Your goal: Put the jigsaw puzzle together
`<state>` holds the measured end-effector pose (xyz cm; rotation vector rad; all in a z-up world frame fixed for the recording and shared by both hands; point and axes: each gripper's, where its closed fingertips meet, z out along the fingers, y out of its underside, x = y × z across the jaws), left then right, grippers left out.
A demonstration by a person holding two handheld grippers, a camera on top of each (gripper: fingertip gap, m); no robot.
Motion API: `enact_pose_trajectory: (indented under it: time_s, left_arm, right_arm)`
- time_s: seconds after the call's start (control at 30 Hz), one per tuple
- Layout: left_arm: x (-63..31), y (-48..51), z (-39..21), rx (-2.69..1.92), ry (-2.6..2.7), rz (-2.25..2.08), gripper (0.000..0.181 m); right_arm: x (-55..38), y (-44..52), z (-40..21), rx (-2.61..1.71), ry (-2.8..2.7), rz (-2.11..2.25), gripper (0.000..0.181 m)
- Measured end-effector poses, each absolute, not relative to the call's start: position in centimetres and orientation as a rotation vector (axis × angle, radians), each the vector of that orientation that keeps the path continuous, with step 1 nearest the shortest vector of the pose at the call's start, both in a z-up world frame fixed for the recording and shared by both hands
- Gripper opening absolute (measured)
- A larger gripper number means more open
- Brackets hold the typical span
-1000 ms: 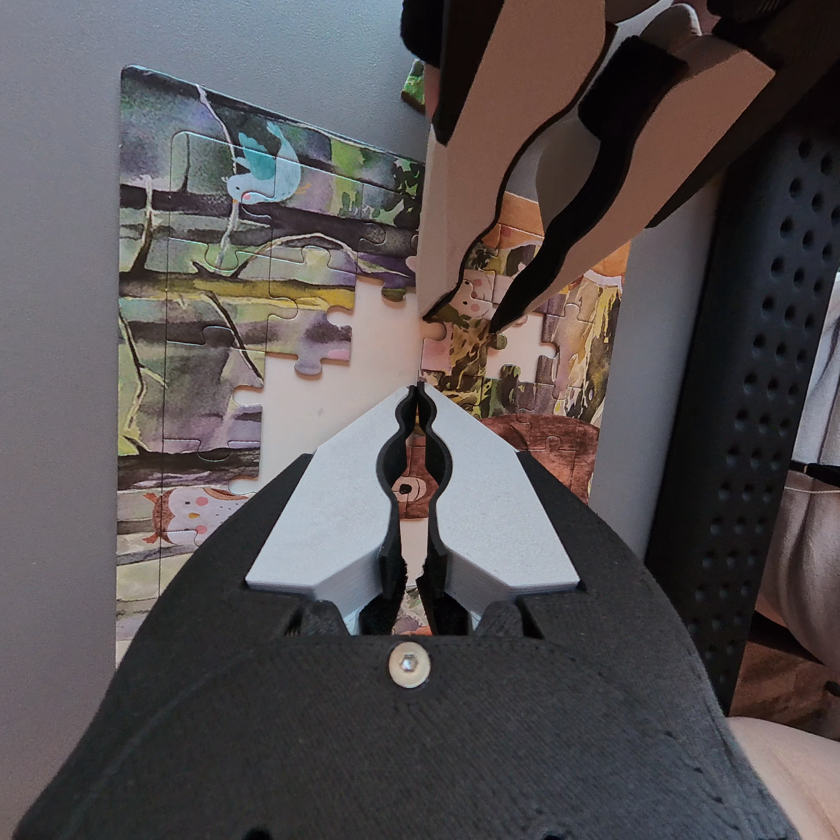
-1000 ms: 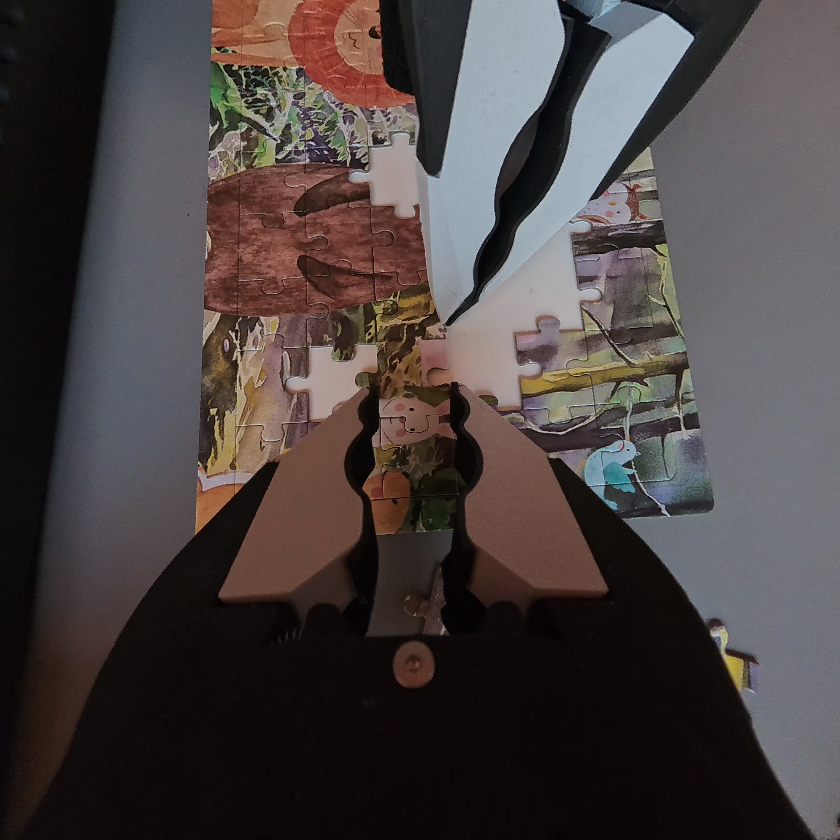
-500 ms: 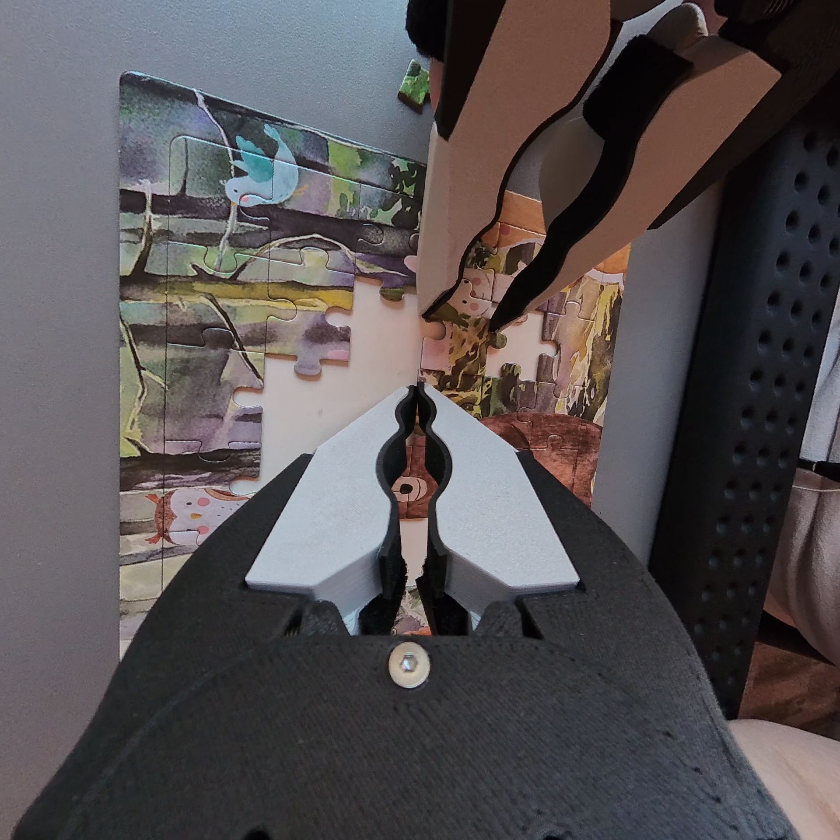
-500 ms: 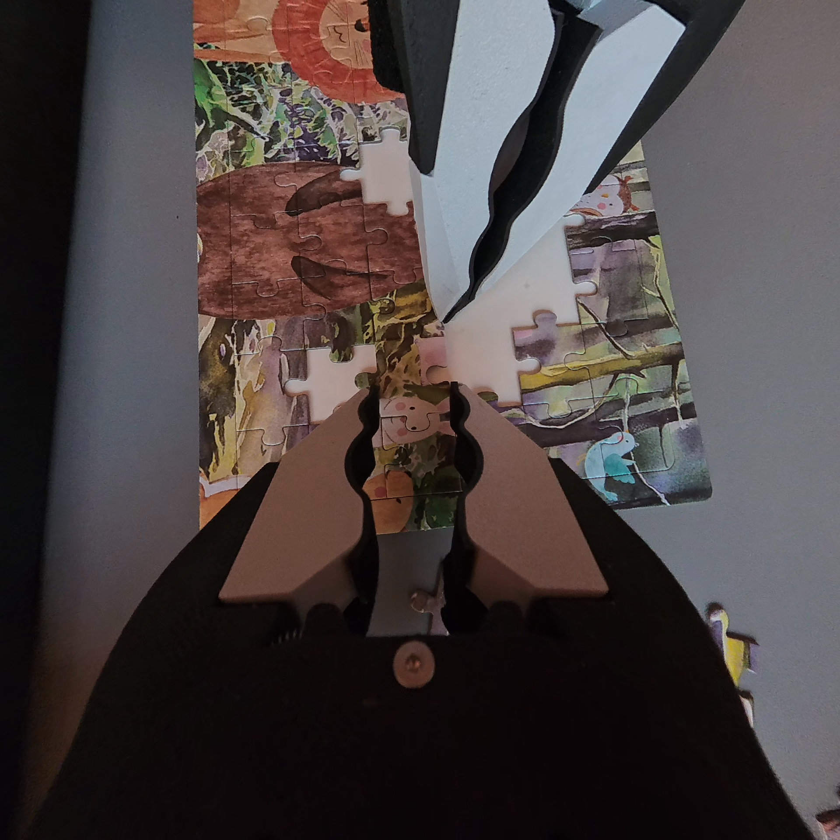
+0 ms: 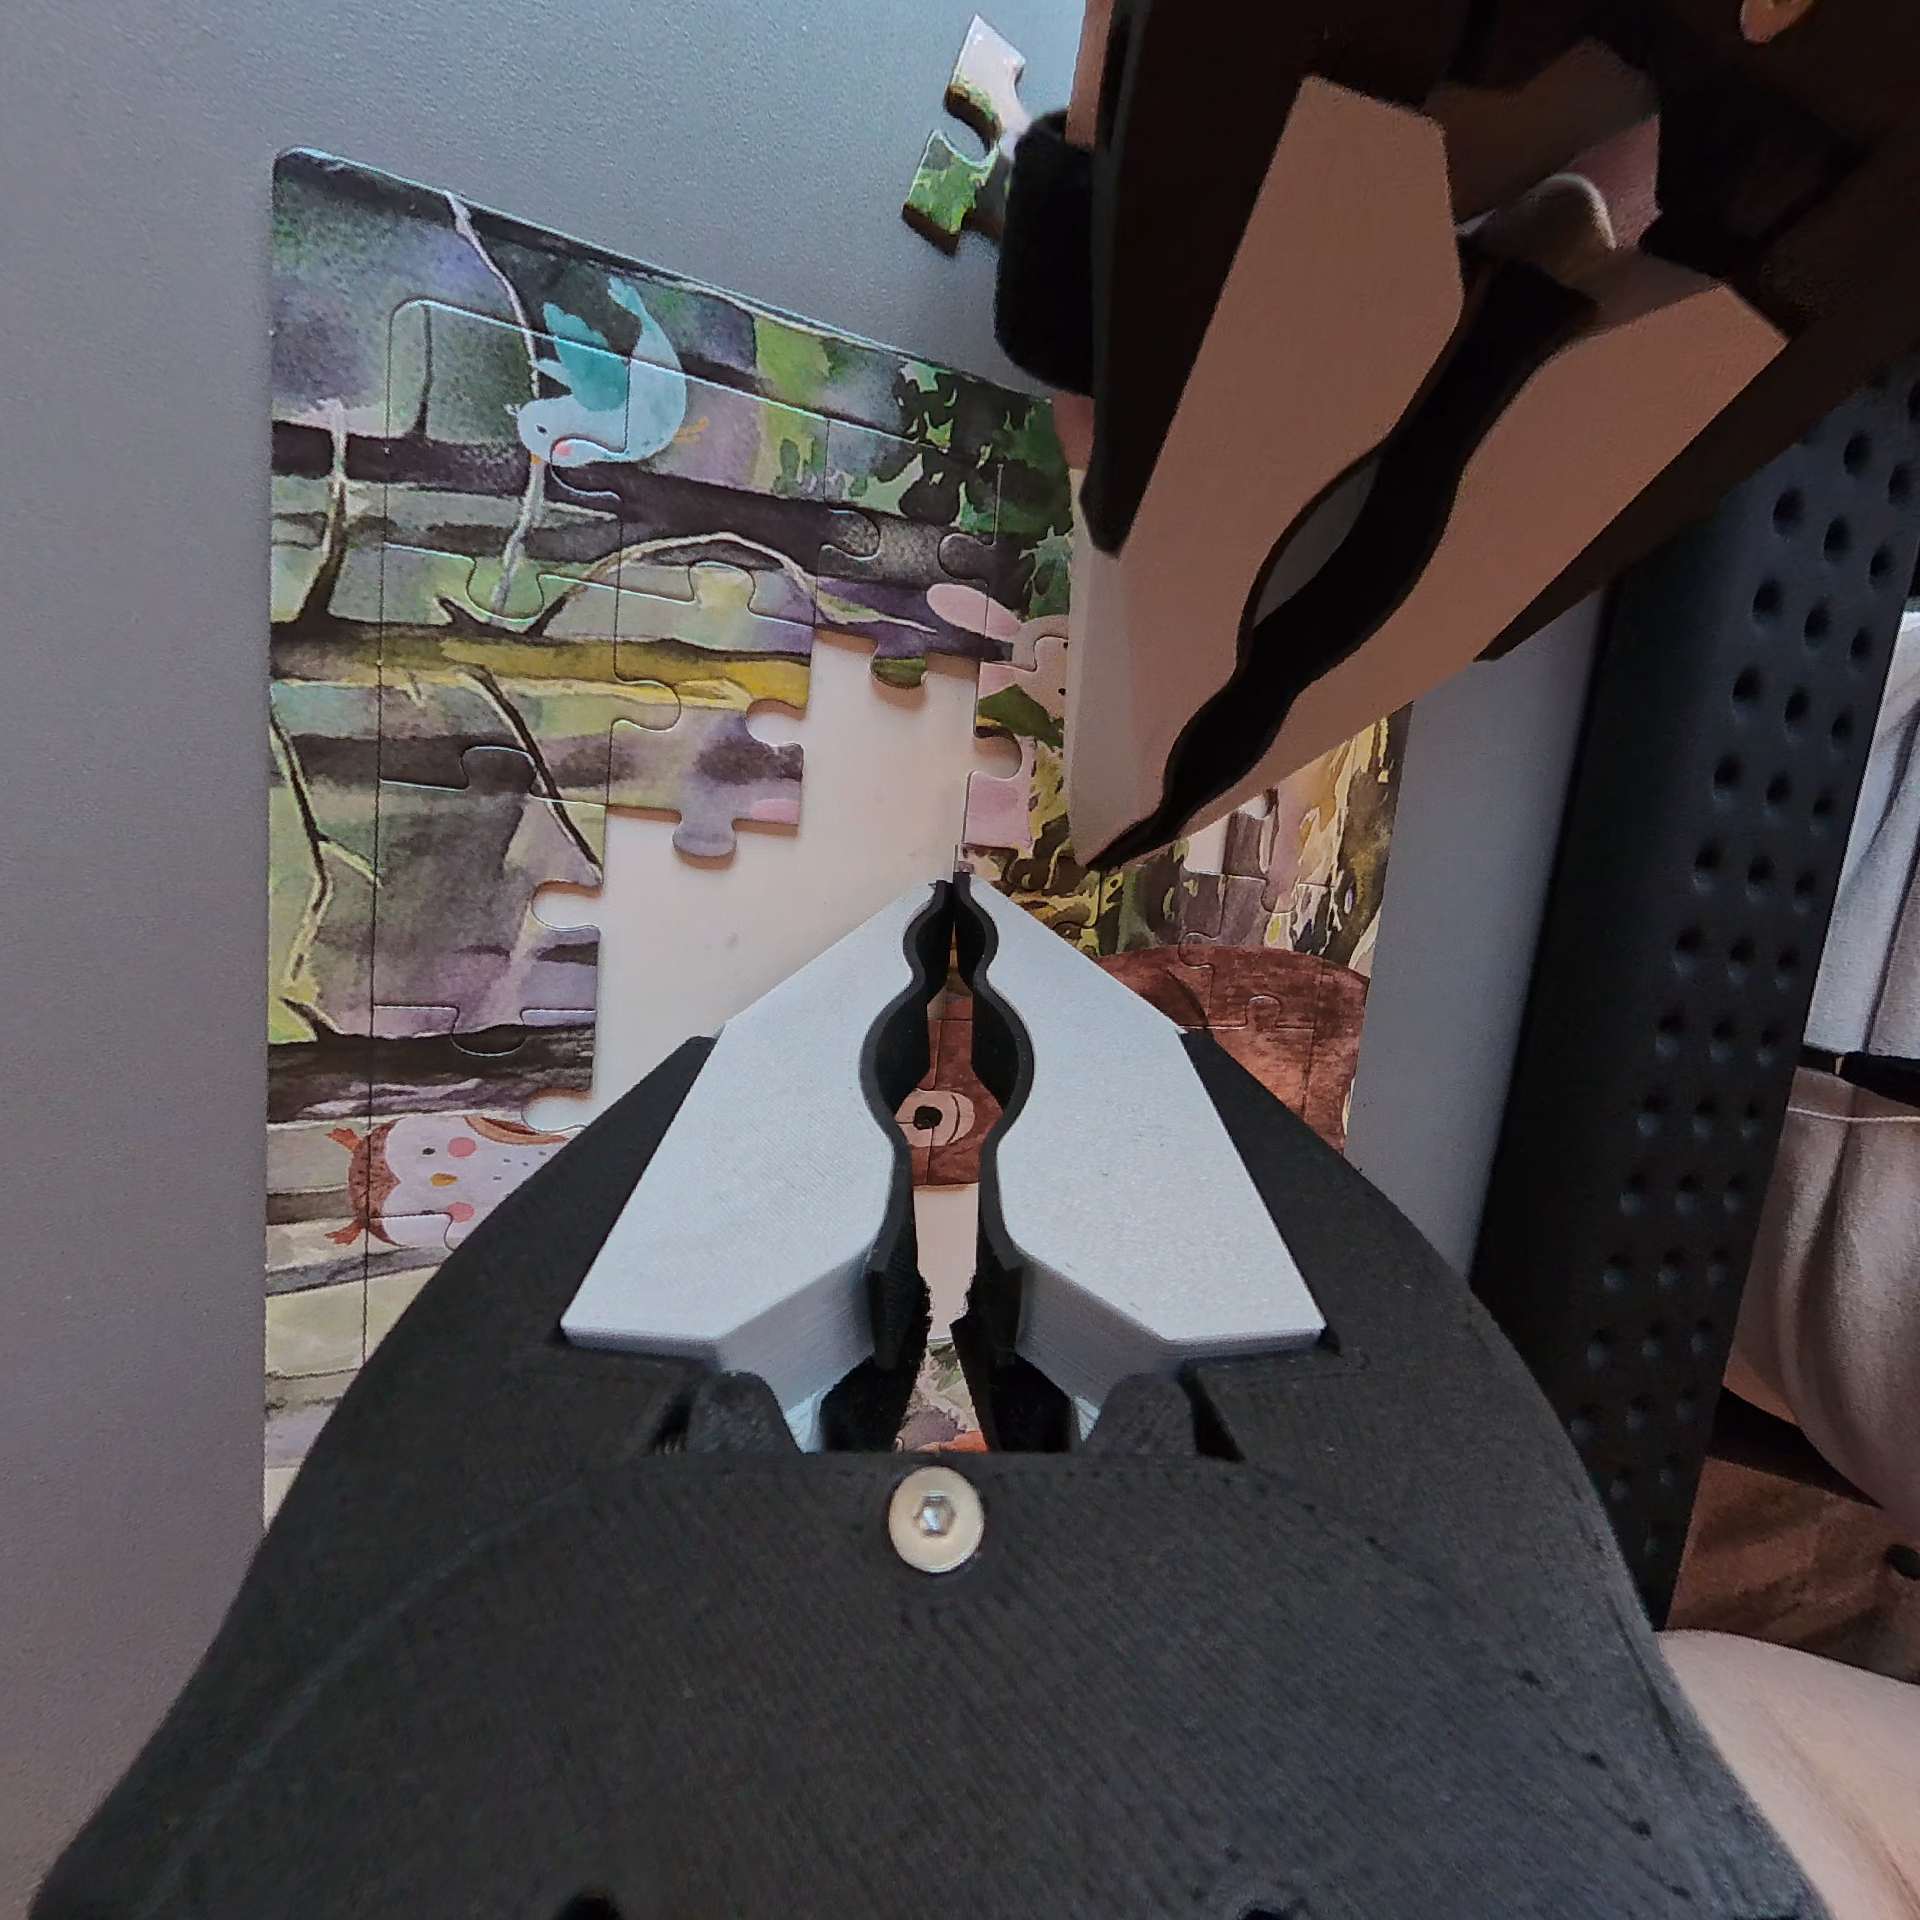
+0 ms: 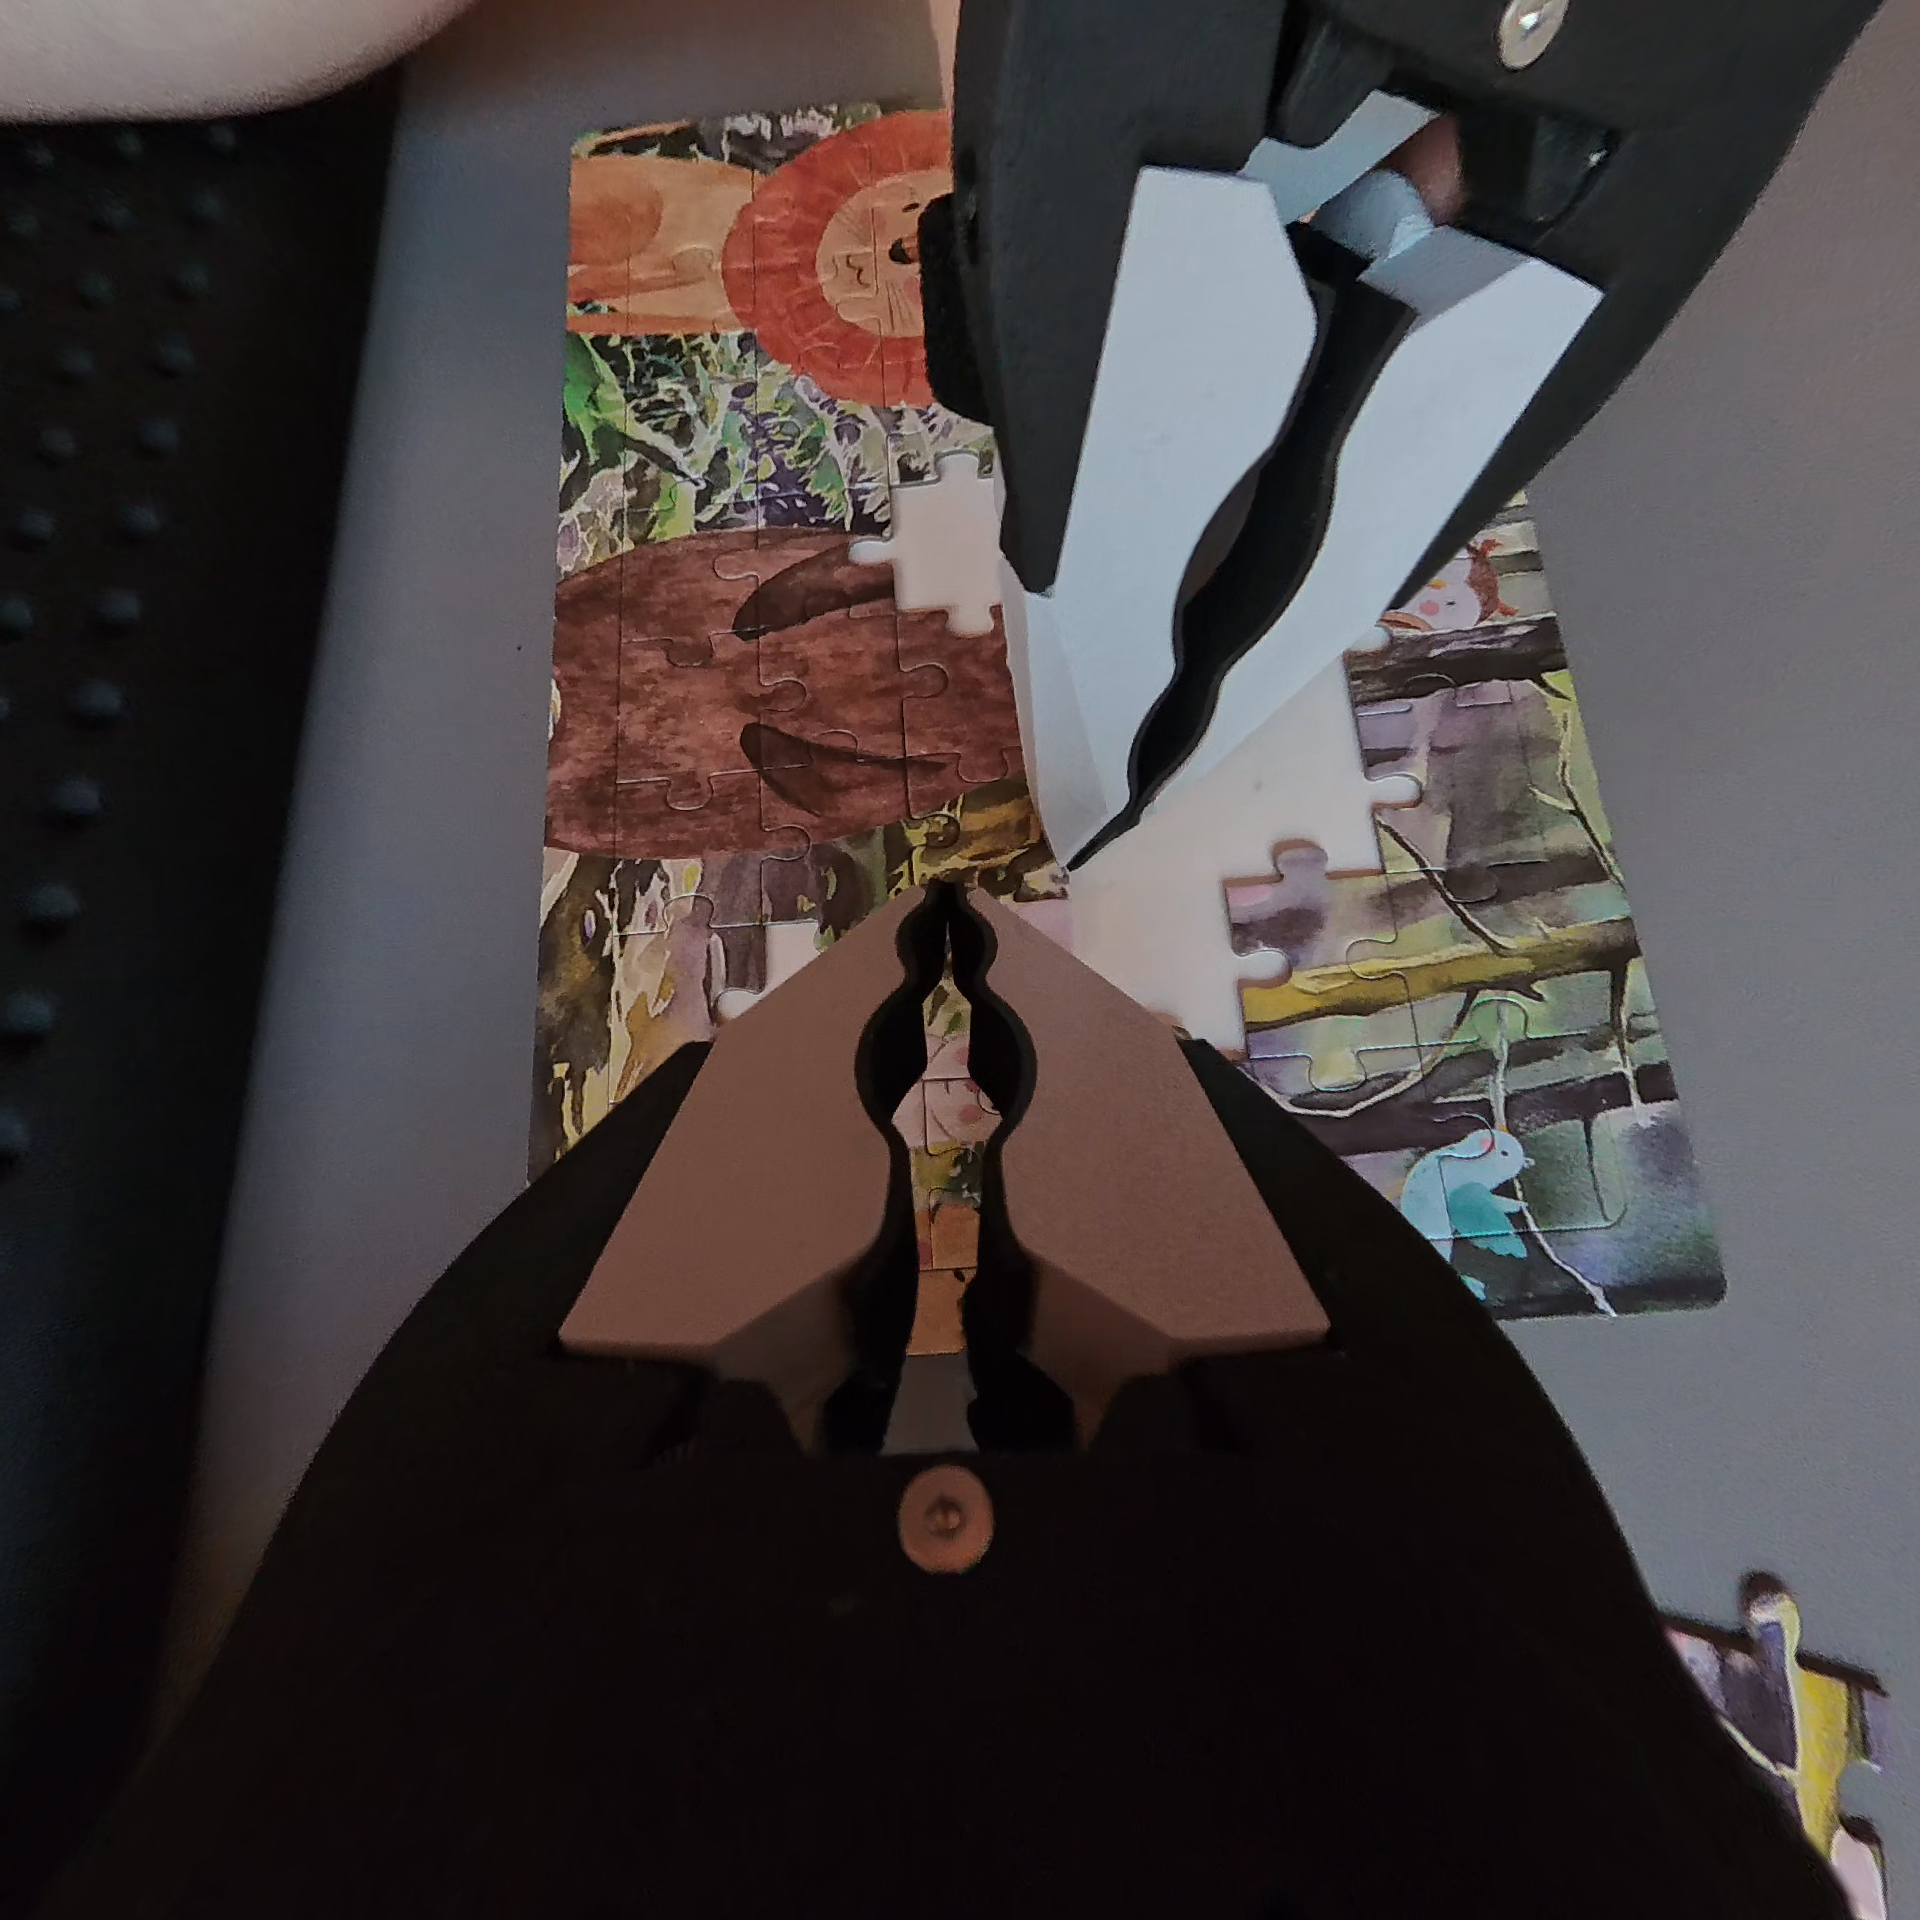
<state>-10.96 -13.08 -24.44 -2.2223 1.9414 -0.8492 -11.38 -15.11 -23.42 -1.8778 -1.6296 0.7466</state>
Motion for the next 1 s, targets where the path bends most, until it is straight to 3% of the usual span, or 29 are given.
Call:
enact_pose_trajectory:
  time_s: [0.67,1.0]
  left_arm:
    - [-11.0,-13.1,-24.4,-2.231,1.93,-0.852,0.0]
    - [-11.0,-13.1,-24.4,-2.243,1.924,-0.878,0.0]
  right_arm:
    - [-11.2,-15.1,-24.3,-1.871,-1.795,0.342,0.0]
    - [-11.7,-14.0,-22.4,-1.906,-1.518,0.736,0.0]
